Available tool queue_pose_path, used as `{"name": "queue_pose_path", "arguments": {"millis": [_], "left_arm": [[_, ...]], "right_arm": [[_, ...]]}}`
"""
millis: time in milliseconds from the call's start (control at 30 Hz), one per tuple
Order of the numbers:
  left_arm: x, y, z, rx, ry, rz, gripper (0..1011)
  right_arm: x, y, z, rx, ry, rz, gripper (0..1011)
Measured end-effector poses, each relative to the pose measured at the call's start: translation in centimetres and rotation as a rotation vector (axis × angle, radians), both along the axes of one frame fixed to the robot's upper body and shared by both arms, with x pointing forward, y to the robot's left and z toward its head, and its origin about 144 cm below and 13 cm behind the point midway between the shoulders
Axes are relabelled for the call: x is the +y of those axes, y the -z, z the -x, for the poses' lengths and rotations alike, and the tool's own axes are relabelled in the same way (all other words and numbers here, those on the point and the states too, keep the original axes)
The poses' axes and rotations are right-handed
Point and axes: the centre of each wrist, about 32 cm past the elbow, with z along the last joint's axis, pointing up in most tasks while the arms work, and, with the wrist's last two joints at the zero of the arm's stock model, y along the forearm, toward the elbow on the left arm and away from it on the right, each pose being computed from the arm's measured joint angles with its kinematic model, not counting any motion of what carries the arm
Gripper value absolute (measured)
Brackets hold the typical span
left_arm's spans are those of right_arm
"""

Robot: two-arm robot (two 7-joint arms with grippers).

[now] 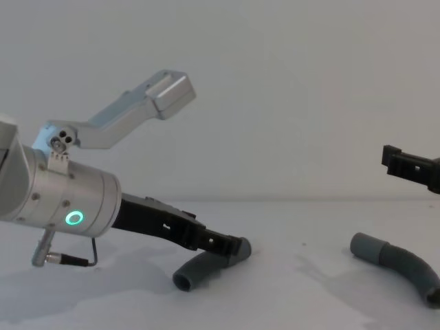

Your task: Use both hands to pick up one end of the pipe from the table, align the ends, and insert them.

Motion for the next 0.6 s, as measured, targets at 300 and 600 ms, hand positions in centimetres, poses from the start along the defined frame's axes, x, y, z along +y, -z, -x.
{"name": "queue_pose_path", "arguments": {"millis": [300, 600], "left_arm": [[-0.4, -0.2, -0.7, 0.014, 0.014, -0.045, 1001], [-0.8, -0.2, -1.4, 0.021, 0.032, -0.07, 1001]], "right_arm": [[0.0, 0.0, 0.0, 0.0, 0.0, 0.0, 1000], [0.0, 0.0, 0.0, 0.0, 0.0, 0.0, 1000]]}}
